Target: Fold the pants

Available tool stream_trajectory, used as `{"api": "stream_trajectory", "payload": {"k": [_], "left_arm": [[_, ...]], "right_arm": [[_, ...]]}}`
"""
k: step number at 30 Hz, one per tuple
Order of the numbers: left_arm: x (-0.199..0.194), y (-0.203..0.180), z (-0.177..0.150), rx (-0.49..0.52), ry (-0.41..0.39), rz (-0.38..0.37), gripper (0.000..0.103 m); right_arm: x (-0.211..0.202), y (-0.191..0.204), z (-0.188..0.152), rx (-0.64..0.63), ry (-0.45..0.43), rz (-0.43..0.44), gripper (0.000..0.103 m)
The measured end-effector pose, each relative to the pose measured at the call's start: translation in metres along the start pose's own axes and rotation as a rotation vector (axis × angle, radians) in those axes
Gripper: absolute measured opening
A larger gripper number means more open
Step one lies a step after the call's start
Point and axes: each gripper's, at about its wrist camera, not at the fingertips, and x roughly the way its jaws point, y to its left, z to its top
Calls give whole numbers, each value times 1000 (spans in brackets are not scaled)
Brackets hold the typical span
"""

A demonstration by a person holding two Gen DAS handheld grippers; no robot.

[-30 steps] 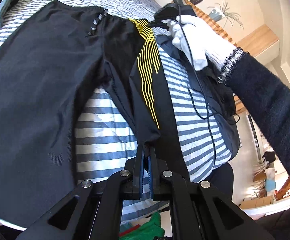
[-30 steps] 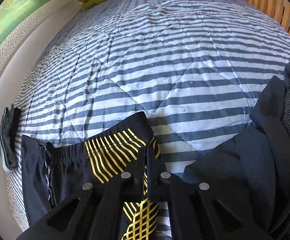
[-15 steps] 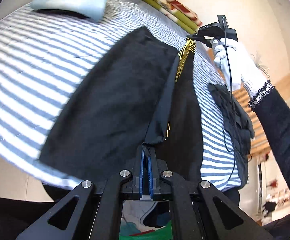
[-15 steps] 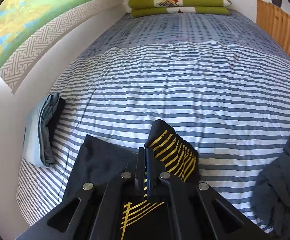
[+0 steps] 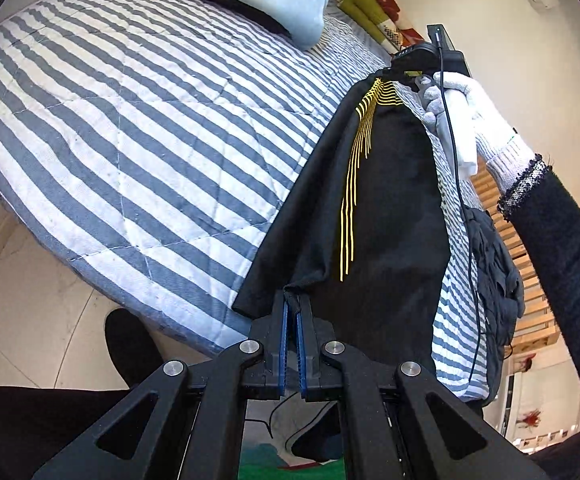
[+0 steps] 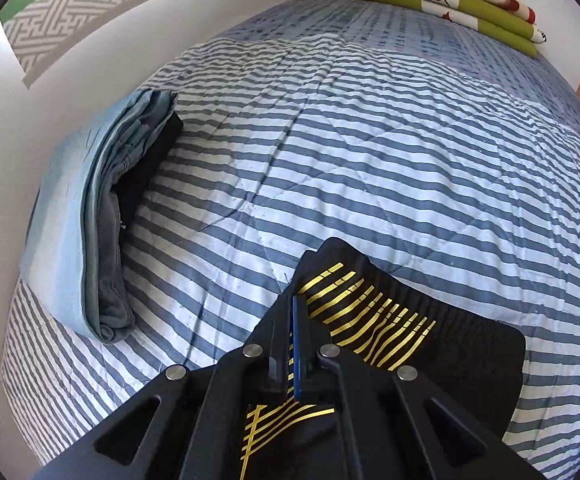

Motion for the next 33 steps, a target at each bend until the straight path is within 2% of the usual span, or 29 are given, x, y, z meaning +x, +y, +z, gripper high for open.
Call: {"api": "stream_trajectory", "payload": {"k": [7, 9, 13, 17, 21, 25, 28, 30, 33], "left_arm": [[8, 3, 0, -9, 11, 17, 5], [5, 5, 1, -28, 12, 18, 11], [-8, 9, 7, -51, -55, 75, 20], [-22, 5, 17, -57, -95, 69, 22], [-24, -17, 37, 20, -106, 73, 23], [-18, -45, 63, 115, -107, 55, 27], [-4, -69, 81, 182, -82, 33, 27], [18, -88, 96, 235, -44, 10, 27], [54, -112, 119, 296, -4, 42, 27]], "right_arm": [[22, 18, 1, -57, 44, -9, 4], [18, 16, 3, -59, 42, -5, 10], [-17, -5, 6, -30, -35, 38, 15], [-66, -45, -8, 16, -89, 81, 15], [-116, -94, -52, 88, -129, 123, 15], [-149, -129, -126, 97, -128, 115, 15], [-160, -140, -180, 80, -119, 92, 15], [-162, -146, -213, 98, -115, 109, 15], [-156, -140, -251, 121, -81, 151, 15]]}}
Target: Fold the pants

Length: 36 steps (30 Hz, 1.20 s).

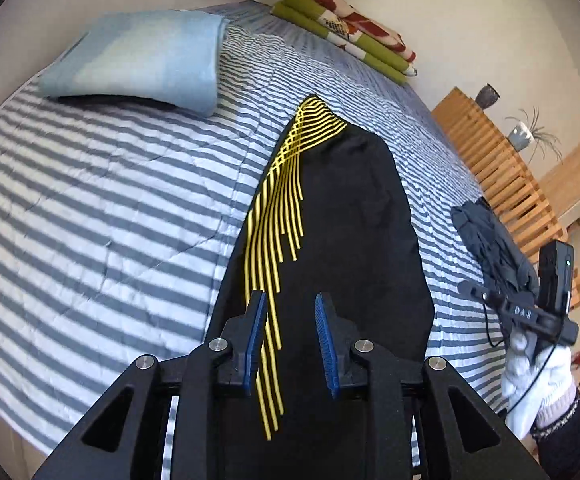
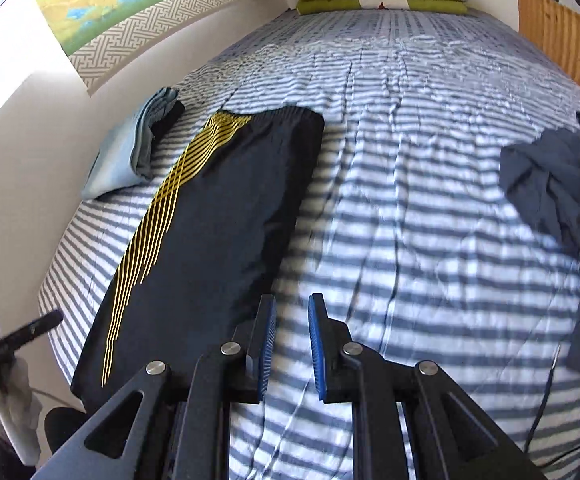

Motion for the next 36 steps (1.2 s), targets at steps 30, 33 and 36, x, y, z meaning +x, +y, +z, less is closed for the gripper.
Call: {"api": "stream_trajectory", "payload": {"k": [30, 33, 36], "left_arm": [[109, 44, 83, -20, 165, 19, 60], [113, 48, 81, -35, 175, 0, 58], [118, 52, 82, -53, 200, -41, 39]], "right_arm": [[48, -19, -35, 158, 77, 169, 23], [53, -27, -35, 204, 88, 222, 23], [59, -31, -34, 229, 97, 273, 23]]}}
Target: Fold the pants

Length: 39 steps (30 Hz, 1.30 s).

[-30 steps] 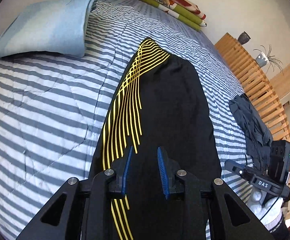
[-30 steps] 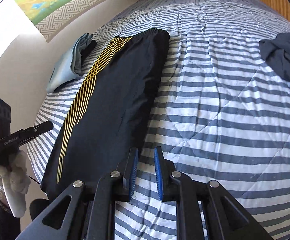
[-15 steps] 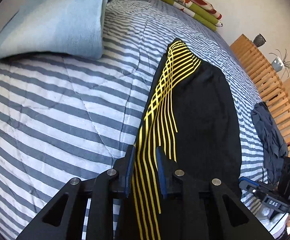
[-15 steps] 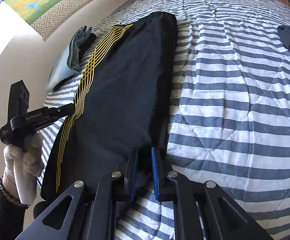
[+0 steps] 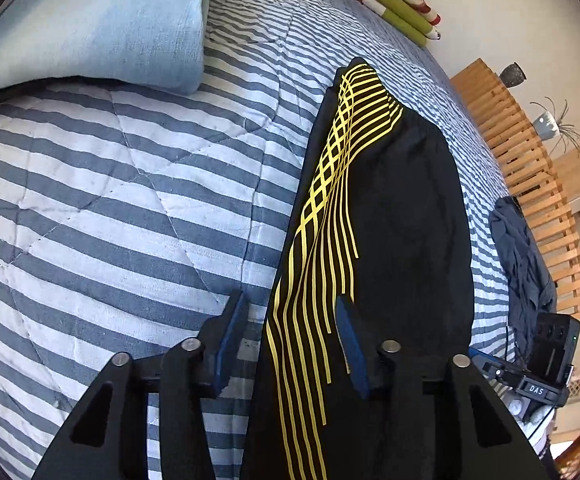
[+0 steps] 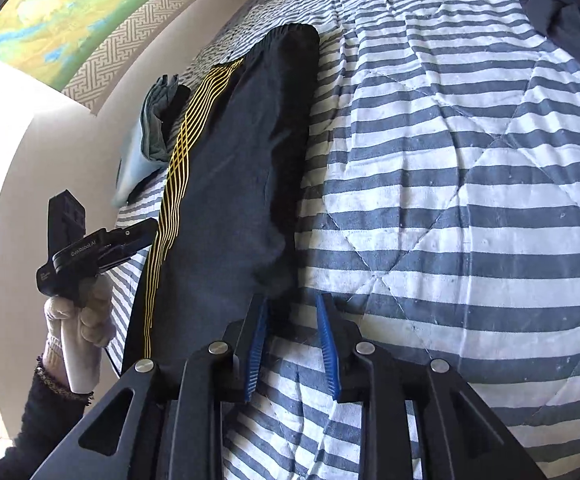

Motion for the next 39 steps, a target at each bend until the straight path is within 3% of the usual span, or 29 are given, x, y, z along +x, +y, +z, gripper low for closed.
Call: {"api": "stream_trajectory", "payload": {"k": [6, 7, 9, 11, 14, 17, 22, 28, 32, 35, 39], "left_arm": [[5, -3, 1, 40, 22, -23, 32], [6, -4, 2, 40, 27, -25, 29], [10, -4, 2, 52, 34, -8, 9], [11, -5, 0, 58, 38, -22, 3], [9, -9, -2, 56, 25, -46, 3], [-8, -15, -3, 35, -13, -119, 2], [-65, -42, -12, 38, -115, -254, 2], [-157, -89, -51, 93, -246, -395, 2], [-211, -123, -82, 152, -307, -420, 3], [-227, -134, -93, 150, -284, -429, 3], [-196, -126, -80, 102, -209, -395, 3]], "right_arm": [[10, -3, 5, 27, 20, 78, 24], [12, -1, 6, 22, 26, 87, 24], [18, 2, 6, 20, 42, 111, 23], [21, 4, 6, 14, 44, 119, 18], [21, 0, 5, 37, 37, 148, 10], [12, 0, 3, 53, 5, 190, 8], [-38, 21, 3, 6, -111, 248, 7], [-136, 47, -11, -59, -284, 333, 7], [-200, 71, -37, -134, -373, 370, 7], [-231, 85, -53, -169, -407, 378, 7], [-232, 83, -58, -158, -418, 370, 7]]}}
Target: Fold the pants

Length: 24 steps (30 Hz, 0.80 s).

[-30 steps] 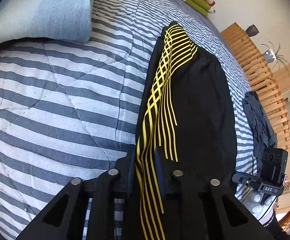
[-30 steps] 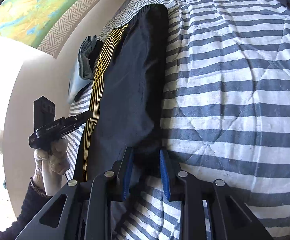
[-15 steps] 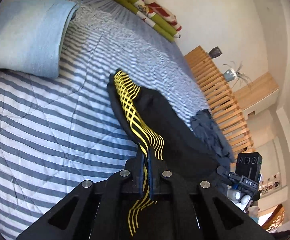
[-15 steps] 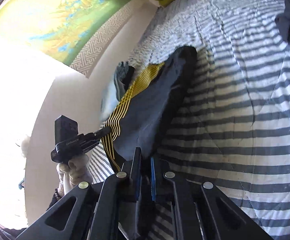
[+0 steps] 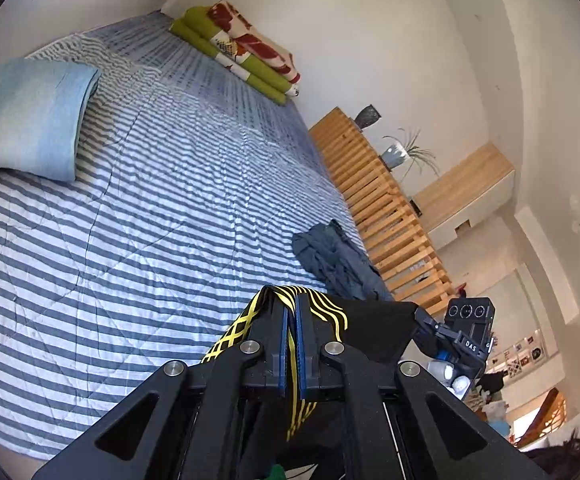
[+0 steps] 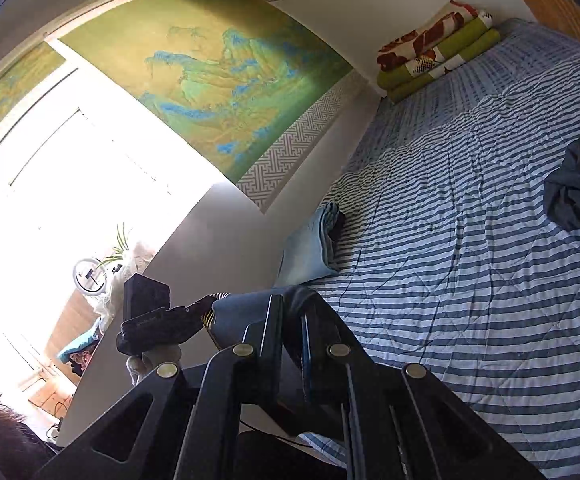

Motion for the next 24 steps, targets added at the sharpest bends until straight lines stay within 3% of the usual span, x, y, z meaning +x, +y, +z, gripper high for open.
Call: {"api": "stream_trajectory", "payload": {"k": [3, 9, 13, 19, 24], "left_arm": [[46, 49, 16, -110, 70, 34, 3], [151, 154, 57, -269, 168, 162, 2], [196, 193, 72, -310, 214, 158, 3], [220, 226, 83, -373, 231, 154, 5], [192, 228, 90, -370, 171, 156, 30]], "right_arm": [[25, -34, 3, 81, 22, -31, 7], [114, -137, 20, 240, 111, -174, 7], [156, -181, 28, 268, 165, -262, 7], [184, -222, 39, 310, 232, -300, 8], [184, -235, 40, 361, 292, -309, 13]]}}
